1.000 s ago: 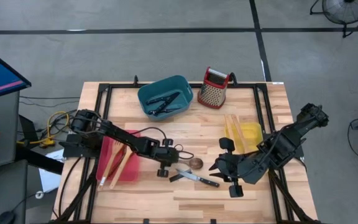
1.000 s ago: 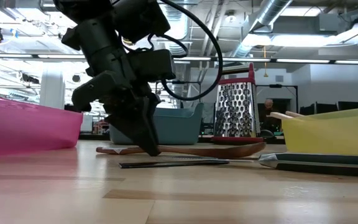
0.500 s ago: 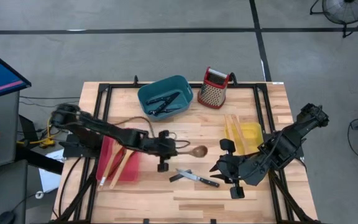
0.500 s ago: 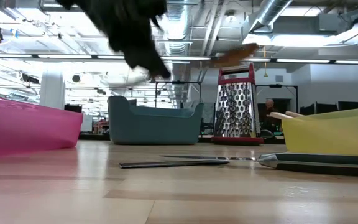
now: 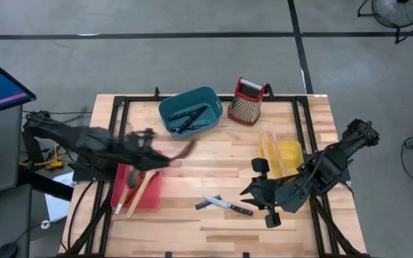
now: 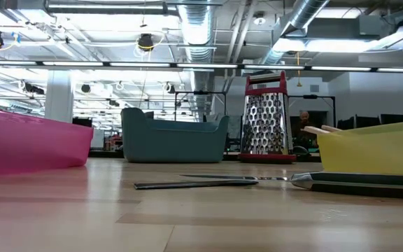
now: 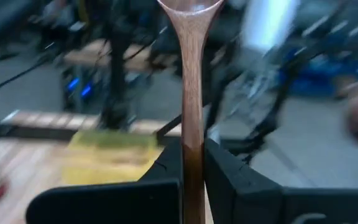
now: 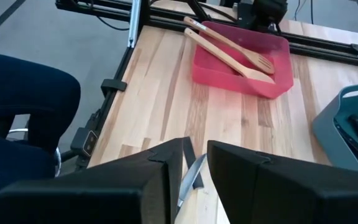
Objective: Pick & Place Kitchen Items
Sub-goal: Put the dark brown serving spoon into the pink bin
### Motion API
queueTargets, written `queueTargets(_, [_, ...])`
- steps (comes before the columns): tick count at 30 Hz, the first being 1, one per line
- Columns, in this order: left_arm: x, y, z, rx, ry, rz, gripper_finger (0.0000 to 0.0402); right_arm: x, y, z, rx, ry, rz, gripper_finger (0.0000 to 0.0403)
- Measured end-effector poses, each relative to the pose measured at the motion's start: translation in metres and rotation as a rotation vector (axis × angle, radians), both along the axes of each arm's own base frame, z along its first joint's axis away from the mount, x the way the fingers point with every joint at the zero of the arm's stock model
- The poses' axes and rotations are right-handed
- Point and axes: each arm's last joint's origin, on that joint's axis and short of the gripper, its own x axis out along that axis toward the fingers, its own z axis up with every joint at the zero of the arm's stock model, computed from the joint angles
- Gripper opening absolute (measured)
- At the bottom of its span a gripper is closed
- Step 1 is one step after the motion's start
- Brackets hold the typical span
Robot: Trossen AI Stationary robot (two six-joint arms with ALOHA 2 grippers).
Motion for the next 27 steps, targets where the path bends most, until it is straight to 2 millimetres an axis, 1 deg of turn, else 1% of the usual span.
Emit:
queueTargets(3, [-0.028, -0.001, 0.017, -0.05, -0.111, -0.104, 0.0014, 0.0, 0.0, 0.0, 0.001, -0.001, 0.0, 0.0087])
queueTargets(6, [-0.048, -0.004, 0.033, -0.103, -0.238, -0.213, 0.0014, 0.001, 0.0, 0.001, 0.008, -0.01, 0.0, 0.0087])
queueTargets(8, [-0.057, -0.007, 0.042, -0.103, -0.333, -0.306, 0.0014, 0.001, 0.001, 0.002, 0.012, -0.02, 0.003, 0.0087])
queueTargets(12, [-0.068, -0.015, 0.055, -0.073, -0.514, -0.465, 0.0014, 0.002, 0.002, 0.003, -0.005, -0.036, 0.024, 0.0087])
queueTargets(16, [-0.072, -0.018, 0.058, -0.062, -0.559, -0.497, 0.0014, 0.003, 0.001, 0.003, -0.009, -0.038, 0.026, 0.0087])
queueTargets(21, [-0.066, -0.022, 0.056, -0.056, -0.542, -0.496, 0.0014, 0.002, 0.001, 0.003, -0.007, -0.036, 0.028, 0.0087])
queueTargets(24, [-0.059, -0.027, 0.051, -0.042, -0.497, -0.505, 0.0014, 0.002, 0.001, 0.003, -0.007, -0.036, 0.028, 0.0087])
queueTargets(27, [-0.049, -0.035, 0.042, -0.023, -0.413, -0.517, 0.0014, 0.002, 0.001, 0.003, -0.006, -0.035, 0.027, 0.0087])
